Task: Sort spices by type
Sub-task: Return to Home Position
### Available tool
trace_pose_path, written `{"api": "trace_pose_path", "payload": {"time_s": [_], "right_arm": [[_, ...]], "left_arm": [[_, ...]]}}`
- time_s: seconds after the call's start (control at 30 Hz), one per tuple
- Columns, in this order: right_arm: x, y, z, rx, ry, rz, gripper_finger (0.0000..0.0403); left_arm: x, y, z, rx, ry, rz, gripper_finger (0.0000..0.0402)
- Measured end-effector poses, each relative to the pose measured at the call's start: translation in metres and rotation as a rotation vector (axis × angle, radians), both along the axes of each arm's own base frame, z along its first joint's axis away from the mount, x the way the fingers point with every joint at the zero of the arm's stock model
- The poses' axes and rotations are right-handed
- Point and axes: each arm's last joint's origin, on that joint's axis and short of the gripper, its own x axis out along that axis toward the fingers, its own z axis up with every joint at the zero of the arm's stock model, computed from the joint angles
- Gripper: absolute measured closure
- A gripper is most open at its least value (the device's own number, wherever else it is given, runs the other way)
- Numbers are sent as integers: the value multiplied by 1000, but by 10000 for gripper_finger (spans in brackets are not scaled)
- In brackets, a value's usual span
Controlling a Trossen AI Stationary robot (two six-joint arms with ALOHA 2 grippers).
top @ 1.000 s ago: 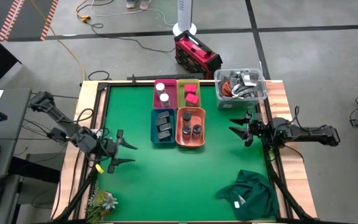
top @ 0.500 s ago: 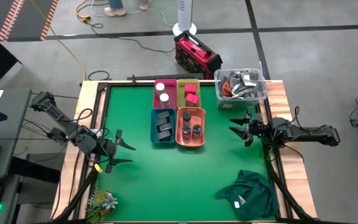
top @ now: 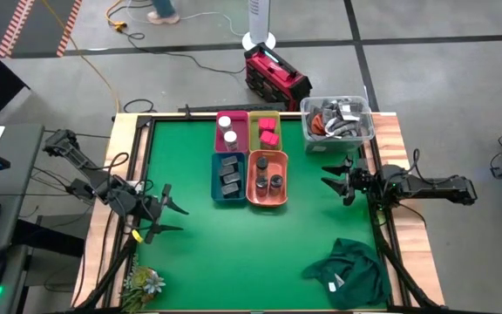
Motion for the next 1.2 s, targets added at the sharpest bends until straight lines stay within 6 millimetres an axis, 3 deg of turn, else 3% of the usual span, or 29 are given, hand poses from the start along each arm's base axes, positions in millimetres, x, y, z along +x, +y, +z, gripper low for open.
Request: {"api": "trace_pose_path", "payload": {"time_s": [0.2,0.43,0.83,1.2], "right_arm": [[0,0,0,0,0,0,143],[0,0,0,0,0,0,143],[0,0,0,0,0,0,143],[0,0,0,0,0,0,143]], "left_arm": [[0,-1,-1,-8,12,-32,187],[-1,-1,-32,-48,-13,-44,187],[-4,0,-40,-59,53,-67,187],[-6,-5,-40,-59,78,-251,187]]}}
